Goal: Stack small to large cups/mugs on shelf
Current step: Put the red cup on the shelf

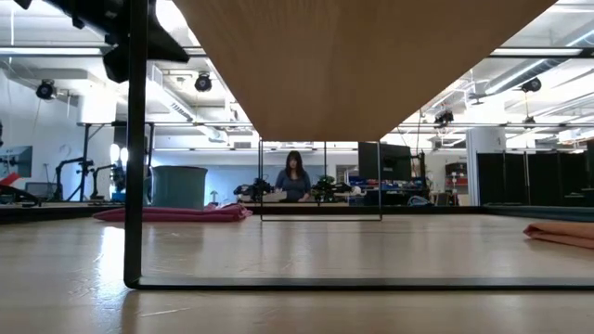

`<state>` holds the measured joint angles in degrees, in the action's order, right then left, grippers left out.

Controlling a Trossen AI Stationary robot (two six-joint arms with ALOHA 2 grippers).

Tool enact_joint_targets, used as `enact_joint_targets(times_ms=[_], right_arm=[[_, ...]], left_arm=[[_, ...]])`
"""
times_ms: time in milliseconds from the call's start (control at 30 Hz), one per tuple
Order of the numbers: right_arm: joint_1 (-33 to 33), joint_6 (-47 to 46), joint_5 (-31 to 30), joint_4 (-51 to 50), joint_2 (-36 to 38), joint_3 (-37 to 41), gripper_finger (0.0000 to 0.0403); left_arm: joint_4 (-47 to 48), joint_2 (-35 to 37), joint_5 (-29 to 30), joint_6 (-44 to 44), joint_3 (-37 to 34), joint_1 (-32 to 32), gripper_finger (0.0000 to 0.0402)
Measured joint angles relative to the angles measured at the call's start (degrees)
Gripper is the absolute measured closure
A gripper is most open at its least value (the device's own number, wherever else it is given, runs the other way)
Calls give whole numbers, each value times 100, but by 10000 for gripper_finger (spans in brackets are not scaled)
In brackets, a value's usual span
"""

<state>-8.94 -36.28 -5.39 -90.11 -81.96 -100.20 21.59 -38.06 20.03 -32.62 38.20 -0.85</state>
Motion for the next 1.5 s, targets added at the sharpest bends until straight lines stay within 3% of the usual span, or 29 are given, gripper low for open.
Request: enact_joint_targets(times_ms=[633, 1000, 1500], right_arm=[[723, 354, 880, 17, -1379, -2028, 390], [1018, 98, 1087, 6, -1480, -2051, 390], [2124, -1661, 697, 386, -2064, -2053, 390]], left_arm=[[343, 19, -7, 49, -9, -292, 402], [515, 261, 108, 187, 12, -376, 402], [903, 259, 66, 659, -21, -520, 402]])
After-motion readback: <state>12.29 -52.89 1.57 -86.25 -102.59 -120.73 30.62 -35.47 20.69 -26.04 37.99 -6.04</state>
